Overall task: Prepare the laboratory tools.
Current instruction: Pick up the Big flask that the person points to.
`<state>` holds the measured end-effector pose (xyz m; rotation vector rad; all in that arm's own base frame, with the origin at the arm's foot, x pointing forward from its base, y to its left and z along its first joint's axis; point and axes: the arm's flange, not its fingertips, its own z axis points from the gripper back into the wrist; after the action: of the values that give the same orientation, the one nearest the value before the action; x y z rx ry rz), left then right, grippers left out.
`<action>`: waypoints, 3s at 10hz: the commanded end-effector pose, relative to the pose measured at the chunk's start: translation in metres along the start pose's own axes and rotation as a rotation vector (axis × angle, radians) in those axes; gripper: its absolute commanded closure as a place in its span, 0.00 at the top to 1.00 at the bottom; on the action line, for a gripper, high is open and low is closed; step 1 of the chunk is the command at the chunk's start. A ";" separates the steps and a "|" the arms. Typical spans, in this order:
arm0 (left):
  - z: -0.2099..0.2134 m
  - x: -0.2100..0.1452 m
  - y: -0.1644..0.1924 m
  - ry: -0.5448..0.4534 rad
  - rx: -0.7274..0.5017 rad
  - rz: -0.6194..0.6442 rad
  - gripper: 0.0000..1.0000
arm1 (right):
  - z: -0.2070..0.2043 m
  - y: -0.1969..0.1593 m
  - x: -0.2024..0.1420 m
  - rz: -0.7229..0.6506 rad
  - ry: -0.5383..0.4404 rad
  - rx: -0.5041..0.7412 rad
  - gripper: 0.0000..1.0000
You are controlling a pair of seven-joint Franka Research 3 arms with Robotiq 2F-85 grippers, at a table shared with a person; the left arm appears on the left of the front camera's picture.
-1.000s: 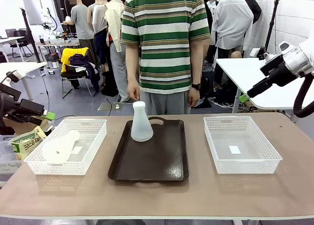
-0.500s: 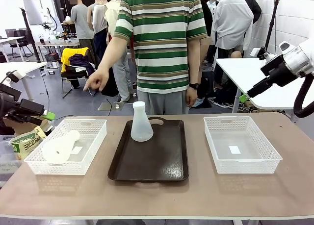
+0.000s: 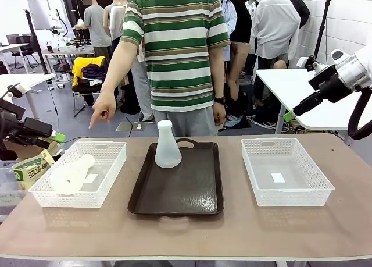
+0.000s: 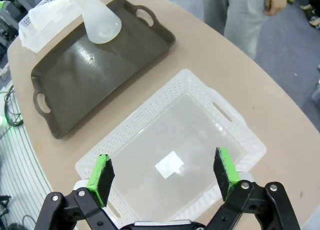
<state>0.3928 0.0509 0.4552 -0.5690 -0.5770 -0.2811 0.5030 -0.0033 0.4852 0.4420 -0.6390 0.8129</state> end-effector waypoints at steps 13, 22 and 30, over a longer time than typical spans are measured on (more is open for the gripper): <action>-0.018 0.034 -0.001 0.072 0.134 0.063 1.00 | -0.002 0.001 0.001 0.002 0.012 -0.009 1.00; -0.166 0.162 -0.006 0.525 0.564 0.014 1.00 | -0.002 0.001 0.001 0.002 0.012 -0.009 1.00; -0.211 0.111 0.050 0.608 0.577 0.068 1.00 | -0.002 0.001 0.001 0.002 0.012 -0.009 1.00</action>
<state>0.5957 -0.0423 0.3596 0.0617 -0.0069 -0.2039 0.5030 -0.0027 0.4843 0.4447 -0.6375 0.8139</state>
